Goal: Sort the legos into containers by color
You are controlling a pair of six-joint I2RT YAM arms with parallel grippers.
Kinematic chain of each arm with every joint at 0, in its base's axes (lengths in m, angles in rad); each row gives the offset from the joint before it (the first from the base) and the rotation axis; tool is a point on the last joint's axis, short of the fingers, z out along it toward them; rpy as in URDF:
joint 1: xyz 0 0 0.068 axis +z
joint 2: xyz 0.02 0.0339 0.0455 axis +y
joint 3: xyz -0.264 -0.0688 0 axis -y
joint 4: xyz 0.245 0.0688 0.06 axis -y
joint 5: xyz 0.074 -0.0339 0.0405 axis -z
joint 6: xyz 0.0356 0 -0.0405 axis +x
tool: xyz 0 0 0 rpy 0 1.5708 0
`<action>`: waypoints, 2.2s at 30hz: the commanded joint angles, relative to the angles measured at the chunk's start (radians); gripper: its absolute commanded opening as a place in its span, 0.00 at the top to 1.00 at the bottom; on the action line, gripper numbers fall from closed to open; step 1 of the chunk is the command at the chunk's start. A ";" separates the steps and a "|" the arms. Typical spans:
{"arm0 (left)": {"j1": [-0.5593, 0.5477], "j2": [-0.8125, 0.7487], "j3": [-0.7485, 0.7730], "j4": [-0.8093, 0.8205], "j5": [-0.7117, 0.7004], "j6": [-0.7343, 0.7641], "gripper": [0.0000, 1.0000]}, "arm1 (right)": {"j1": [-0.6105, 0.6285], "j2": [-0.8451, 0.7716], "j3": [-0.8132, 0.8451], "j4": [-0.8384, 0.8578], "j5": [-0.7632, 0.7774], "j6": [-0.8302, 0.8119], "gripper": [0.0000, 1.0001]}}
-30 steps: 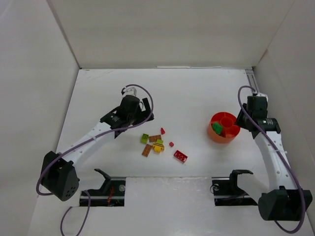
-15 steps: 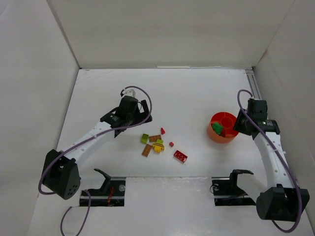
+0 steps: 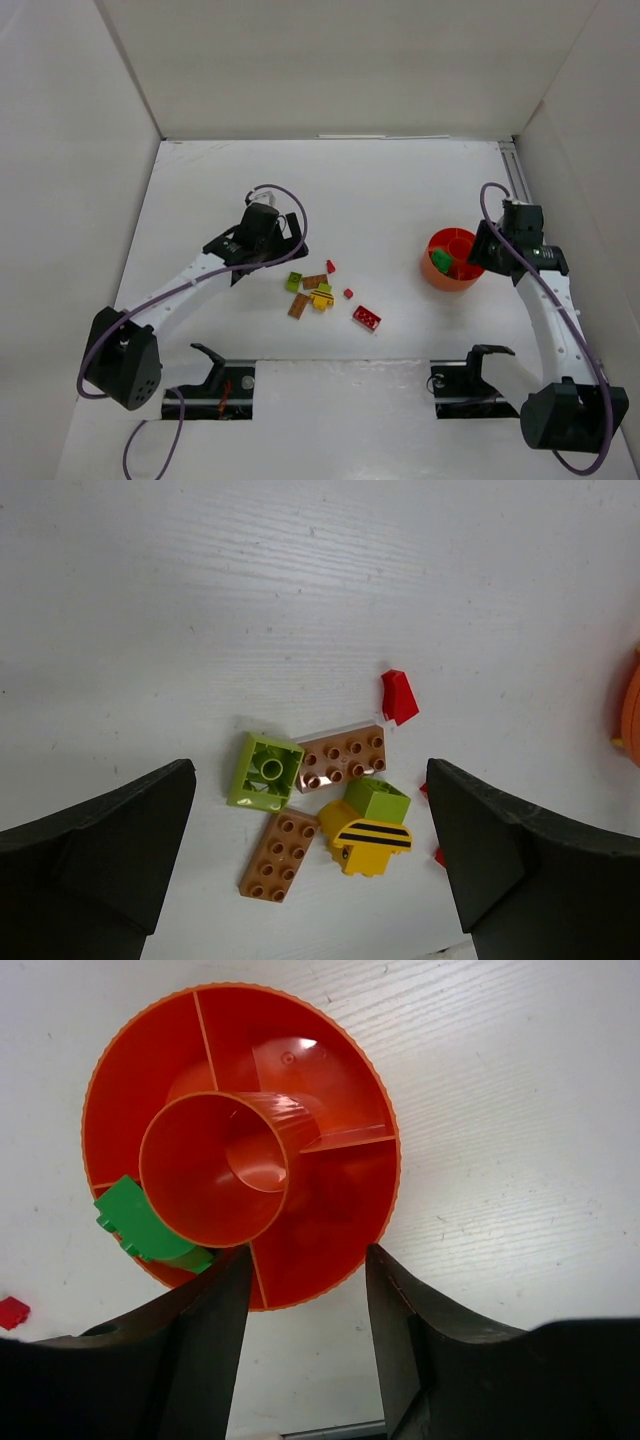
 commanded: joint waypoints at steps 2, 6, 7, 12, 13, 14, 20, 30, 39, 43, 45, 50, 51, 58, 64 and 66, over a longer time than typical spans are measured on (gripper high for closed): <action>0.003 -0.055 -0.031 0.018 0.041 -0.005 0.00 | -0.003 -0.037 -0.021 0.049 -0.050 -0.028 0.44; 0.003 -0.066 -0.062 0.028 0.053 -0.015 0.00 | 0.006 -0.106 -0.021 0.092 -0.121 -0.103 0.44; 0.003 -0.077 -0.077 0.028 0.053 -0.025 0.00 | 0.023 -0.127 -0.021 0.116 -0.159 -0.126 0.44; 0.003 -0.095 -0.160 0.060 0.120 -0.062 0.00 | 0.295 -0.163 0.010 0.168 -0.149 -0.160 0.38; 0.003 -0.095 -0.174 0.072 0.130 -0.062 0.00 | 0.423 -0.152 0.022 0.169 -0.134 -0.160 0.36; 0.003 -0.095 -0.188 0.083 0.130 -0.076 0.00 | 0.491 -0.137 0.022 0.187 -0.115 -0.160 0.36; -0.058 -0.095 -0.237 0.083 0.139 -0.128 0.00 | 0.961 0.148 0.082 0.238 -0.006 -0.160 0.31; -0.058 -0.163 -0.235 0.031 0.073 -0.139 0.00 | 1.089 0.466 0.100 0.293 0.018 -0.171 0.34; -0.058 -0.235 -0.193 -0.045 0.022 -0.139 0.00 | 1.089 0.610 0.113 0.284 0.087 -0.141 0.39; -0.058 -0.246 -0.193 -0.055 0.002 -0.139 0.00 | 1.098 0.611 0.068 0.274 0.087 -0.110 0.43; -0.058 -0.246 -0.193 -0.055 0.002 -0.139 0.00 | 1.098 0.611 0.050 0.283 0.090 -0.101 0.48; -0.058 -0.246 -0.174 -0.064 -0.007 -0.139 0.00 | 1.098 0.569 0.070 0.284 0.113 -0.081 0.68; -0.058 -0.246 -0.174 -0.065 -0.007 -0.139 0.00 | 1.098 0.552 0.079 0.284 0.136 -0.081 0.70; -0.058 -0.246 -0.146 -0.065 -0.027 -0.130 0.00 | 1.040 0.315 0.111 0.159 0.418 0.132 0.76; -0.058 -0.226 -0.136 -0.045 -0.036 -0.110 0.00 | 0.741 -0.038 0.048 0.087 0.555 0.353 0.77; -0.058 -0.215 -0.136 -0.034 -0.036 -0.099 0.00 | 0.654 -0.131 0.013 0.110 0.604 0.353 0.76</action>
